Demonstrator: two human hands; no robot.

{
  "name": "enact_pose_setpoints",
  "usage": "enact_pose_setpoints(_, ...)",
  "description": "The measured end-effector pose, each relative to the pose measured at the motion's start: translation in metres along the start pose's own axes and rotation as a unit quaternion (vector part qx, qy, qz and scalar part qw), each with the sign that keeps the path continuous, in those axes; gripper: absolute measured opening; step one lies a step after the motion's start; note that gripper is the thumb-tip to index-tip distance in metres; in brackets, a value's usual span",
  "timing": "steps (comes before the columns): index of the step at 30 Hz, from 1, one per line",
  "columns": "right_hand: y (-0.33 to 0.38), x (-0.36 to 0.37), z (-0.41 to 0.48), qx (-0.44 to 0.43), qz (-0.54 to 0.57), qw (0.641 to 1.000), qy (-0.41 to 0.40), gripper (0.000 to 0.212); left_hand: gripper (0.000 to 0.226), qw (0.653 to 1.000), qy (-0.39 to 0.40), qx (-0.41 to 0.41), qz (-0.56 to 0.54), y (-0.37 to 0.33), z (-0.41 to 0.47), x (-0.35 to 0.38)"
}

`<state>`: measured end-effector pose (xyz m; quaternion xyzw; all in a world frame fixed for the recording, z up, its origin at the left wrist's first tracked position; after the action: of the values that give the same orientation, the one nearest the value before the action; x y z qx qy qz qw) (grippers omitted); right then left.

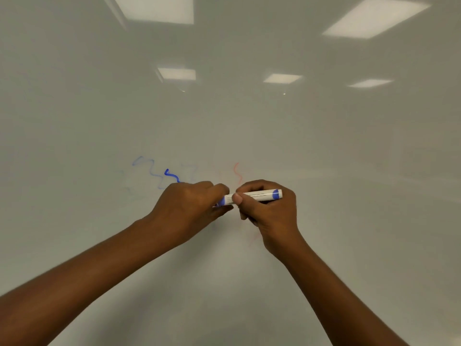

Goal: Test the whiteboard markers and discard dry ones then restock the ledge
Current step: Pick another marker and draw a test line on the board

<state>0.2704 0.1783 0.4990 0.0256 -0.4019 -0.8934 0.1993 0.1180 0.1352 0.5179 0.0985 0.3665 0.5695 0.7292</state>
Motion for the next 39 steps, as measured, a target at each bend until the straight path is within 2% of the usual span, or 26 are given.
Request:
enact_pose_setpoints(1,0.004,-0.004,0.0,-0.018,0.005,0.999,-0.033,0.011,0.026,1.0,-0.004,0.008,0.01,0.003,0.003,0.001)
enact_pose_setpoints(3,0.009,-0.018,0.0,-0.078,0.015,0.989,-0.126,0.013,0.023,0.999,-0.014,0.008,0.04,0.016,0.005,0.003)
enact_pose_setpoints(6,0.014,-0.035,0.002,-0.195,-0.077,0.951,-0.228,0.024,0.069,0.998,-0.006,0.003,0.068,0.034,0.015,0.002)
enact_pose_setpoints(8,0.014,-0.039,0.006,-0.238,-0.136,0.931,-0.242,0.017,0.077,0.995,-0.015,0.019,0.1,0.039,0.025,-0.001)
enact_pose_setpoints(10,0.005,-0.043,0.014,-0.234,-0.176,0.923,-0.248,0.012,0.07,0.987,-0.024,0.013,0.16,0.042,0.034,0.0)
enact_pose_setpoints(12,-0.004,-0.047,0.022,-0.217,-0.194,0.927,-0.239,0.016,0.066,0.978,-0.014,-0.017,0.206,0.046,0.04,0.005)
enact_pose_setpoints(14,-0.01,-0.05,0.029,-0.219,-0.224,0.922,-0.226,0.022,0.063,0.975,0.013,-0.059,0.216,0.045,0.044,0.009)
enact_pose_setpoints(17,-0.012,-0.051,0.033,-0.243,-0.27,0.903,-0.23,0.027,0.075,0.972,0.043,-0.105,0.207,0.039,0.047,0.015)
enact_pose_setpoints(21,-0.02,-0.051,0.036,-0.242,-0.298,0.894,-0.232,0.026,0.084,0.976,0.017,-0.117,0.186,0.035,0.046,0.025)
enact_pose_setpoints(23,-0.026,-0.052,0.036,-0.25,-0.318,0.887,-0.223,0.026,0.079,0.978,0.009,-0.114,0.172,0.035,0.044,0.028)
enact_pose_setpoints(26,-0.031,-0.064,0.03,-0.248,-0.32,0.886,-0.227,0.026,0.046,0.988,0.008,-0.089,0.129,0.032,0.035,0.031)
enact_pose_setpoints(28,-0.033,-0.076,0.027,-0.218,-0.273,0.904,-0.246,0.026,0.051,0.99,-0.021,-0.073,0.12,0.029,0.03,0.035)
enact_pose_setpoints(35,-0.057,-0.088,-0.004,-0.22,-0.349,0.874,-0.258,0.027,0.031,0.986,-0.108,-0.024,0.124,0.023,0.02,0.042)
enact_pose_setpoints(39,-0.077,-0.1,-0.032,-0.151,-0.354,0.884,-0.265,0.029,0.023,0.981,-0.126,0.001,0.146,0.017,0.014,0.038)
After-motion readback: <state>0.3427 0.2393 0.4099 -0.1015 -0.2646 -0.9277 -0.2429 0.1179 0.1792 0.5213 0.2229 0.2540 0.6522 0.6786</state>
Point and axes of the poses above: each hand's wrist, its own z-axis towards the middle knuckle, its own x-axis out of the palm, y = z × x, the point moved 3 cm from there along z, towards the middle knuckle, and after that the axes turned 9 degrees about x, right-handed, at the moved point
